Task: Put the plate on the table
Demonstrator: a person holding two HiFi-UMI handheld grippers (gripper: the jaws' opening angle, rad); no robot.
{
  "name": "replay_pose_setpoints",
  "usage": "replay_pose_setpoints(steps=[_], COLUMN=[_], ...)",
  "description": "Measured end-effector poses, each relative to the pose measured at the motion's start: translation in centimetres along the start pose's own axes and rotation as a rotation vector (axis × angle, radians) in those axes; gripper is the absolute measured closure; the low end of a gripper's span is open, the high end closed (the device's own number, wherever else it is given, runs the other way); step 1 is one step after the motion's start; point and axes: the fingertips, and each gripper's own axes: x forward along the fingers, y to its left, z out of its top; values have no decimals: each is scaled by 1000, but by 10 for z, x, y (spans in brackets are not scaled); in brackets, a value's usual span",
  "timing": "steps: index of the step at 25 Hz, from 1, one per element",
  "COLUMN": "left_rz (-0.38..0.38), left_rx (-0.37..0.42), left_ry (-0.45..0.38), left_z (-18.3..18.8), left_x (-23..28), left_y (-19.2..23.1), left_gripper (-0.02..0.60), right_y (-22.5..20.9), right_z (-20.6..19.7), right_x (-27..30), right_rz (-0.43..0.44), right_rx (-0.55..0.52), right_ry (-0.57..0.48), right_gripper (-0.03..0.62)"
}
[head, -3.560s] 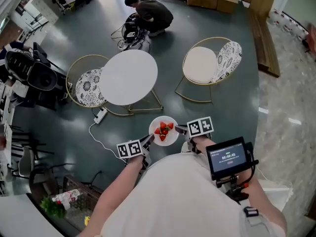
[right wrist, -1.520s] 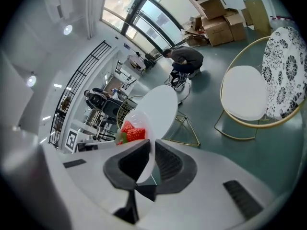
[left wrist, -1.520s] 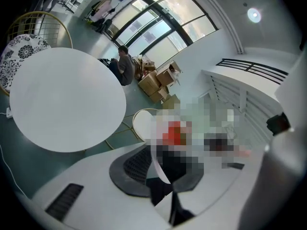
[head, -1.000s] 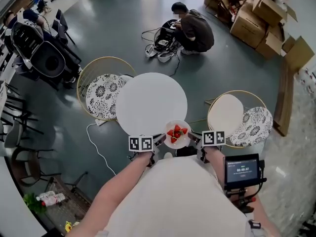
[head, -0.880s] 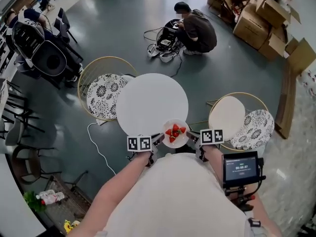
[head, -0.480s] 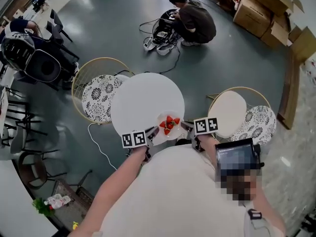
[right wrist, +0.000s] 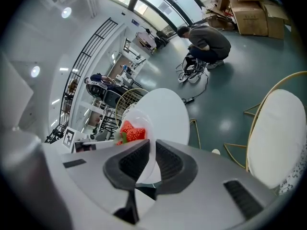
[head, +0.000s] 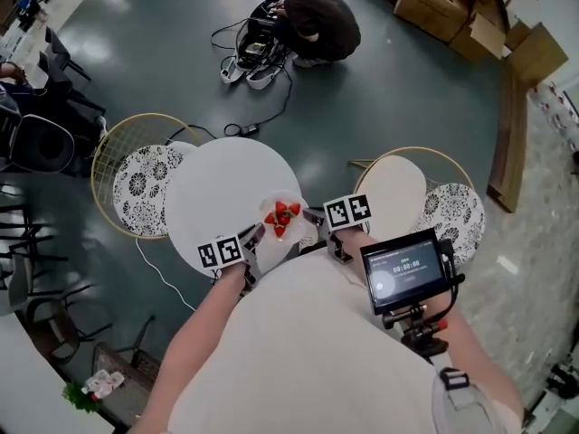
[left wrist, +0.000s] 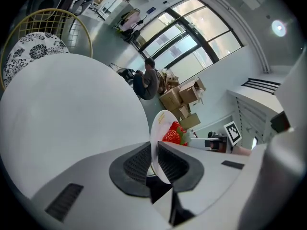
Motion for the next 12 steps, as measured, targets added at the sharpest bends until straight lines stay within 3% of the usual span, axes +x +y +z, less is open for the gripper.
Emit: replay_pose_setpoints(steps=[6, 12], left_rz=[33, 89], left_rx=[-5, -84], left_ry=[-5, -29], left_z=[17, 23], left_x=[9, 14], left_y=[10, 35], left_gripper=[555, 555], right_y=[-7, -14], right_z=[17, 31], right_x=[15, 48], right_rz=[16, 30], right_rx=[-15, -48], right_ry=[48, 154], right_gripper=[563, 563])
